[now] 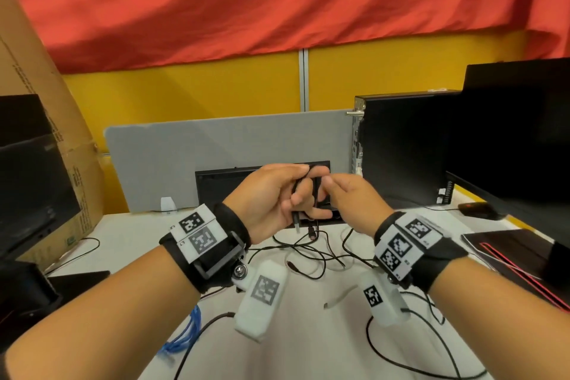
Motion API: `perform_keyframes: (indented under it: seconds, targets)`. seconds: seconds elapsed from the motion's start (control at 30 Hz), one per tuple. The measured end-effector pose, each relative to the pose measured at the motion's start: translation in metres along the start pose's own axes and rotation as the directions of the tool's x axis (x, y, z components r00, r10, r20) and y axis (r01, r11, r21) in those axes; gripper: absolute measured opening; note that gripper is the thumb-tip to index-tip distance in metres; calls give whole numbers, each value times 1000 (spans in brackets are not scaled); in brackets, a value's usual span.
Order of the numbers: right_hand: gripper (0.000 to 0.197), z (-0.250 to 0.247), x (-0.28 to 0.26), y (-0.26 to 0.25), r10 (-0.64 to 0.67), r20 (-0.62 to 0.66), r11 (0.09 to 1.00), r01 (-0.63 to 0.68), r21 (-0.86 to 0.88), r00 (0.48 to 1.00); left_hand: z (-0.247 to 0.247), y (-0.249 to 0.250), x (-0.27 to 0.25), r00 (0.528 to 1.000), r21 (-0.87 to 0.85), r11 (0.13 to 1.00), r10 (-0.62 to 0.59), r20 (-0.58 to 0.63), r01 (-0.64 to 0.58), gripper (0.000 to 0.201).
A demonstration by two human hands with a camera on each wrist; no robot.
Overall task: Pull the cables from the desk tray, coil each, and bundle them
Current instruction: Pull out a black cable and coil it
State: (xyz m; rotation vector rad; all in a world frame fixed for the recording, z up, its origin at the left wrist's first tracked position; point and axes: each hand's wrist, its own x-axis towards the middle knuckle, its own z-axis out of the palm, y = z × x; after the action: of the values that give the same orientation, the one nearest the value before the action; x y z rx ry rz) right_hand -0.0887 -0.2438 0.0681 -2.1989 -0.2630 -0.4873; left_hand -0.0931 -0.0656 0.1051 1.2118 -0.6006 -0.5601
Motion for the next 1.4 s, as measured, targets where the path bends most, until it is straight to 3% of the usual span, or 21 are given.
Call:
perform_keyframes:
  seconds: [0.13,0.27,0.43,0.6,0.67,0.8,0.9,1.07,1.17,1.33,1.4]
  targets:
    - [40,14,-11,6,75,209,997,-68,-42,975,-3,1,0,993,71,991,113,-43,-110,31]
    - [40,12,-21,-3,98,370,989,-49,-140,924,-10,-3,3,984,32,986,166,-62,-164,39]
    - [39,-2,-28,-27,128,476,980,-38,-195,870,-17,-8,7,975,116,980,177,-135,-161,47]
    - [34,-21,-31,-52,117,563,992,-67,-110,818,-16,-11,6,974,218,969,157,-161,-120,39]
    - [30,-30,-27,-61,62,557,997,-73,-3,828,-14,-15,4,982,259,963,118,-150,-76,33]
    - [29,-48,-9,-63,-2,367,989,-52,137,930,-12,-19,-1,1000,280,960,3,-22,3,34]
    - [30,-50,4,-47,-45,154,998,39,42,987,-13,-16,-3,1000,168,986,-16,1,15,37]
    - [28,-31,12,-18,-91,-21,995,92,33,996,-7,-15,-3,996,54,999,0,89,-5,32]
    - [34,-12,9,-8,-29,10,998,29,51,1000,-4,-11,-2,992,-3,999,44,114,-44,31]
    - [41,15,-3,-2,69,230,998,-68,-14,971,-3,-9,0,993,23,992,120,3,-120,36]
    - [40,12,-5,-3,98,257,995,-91,-40,961,-7,-11,0,991,24,992,125,-46,-124,37]
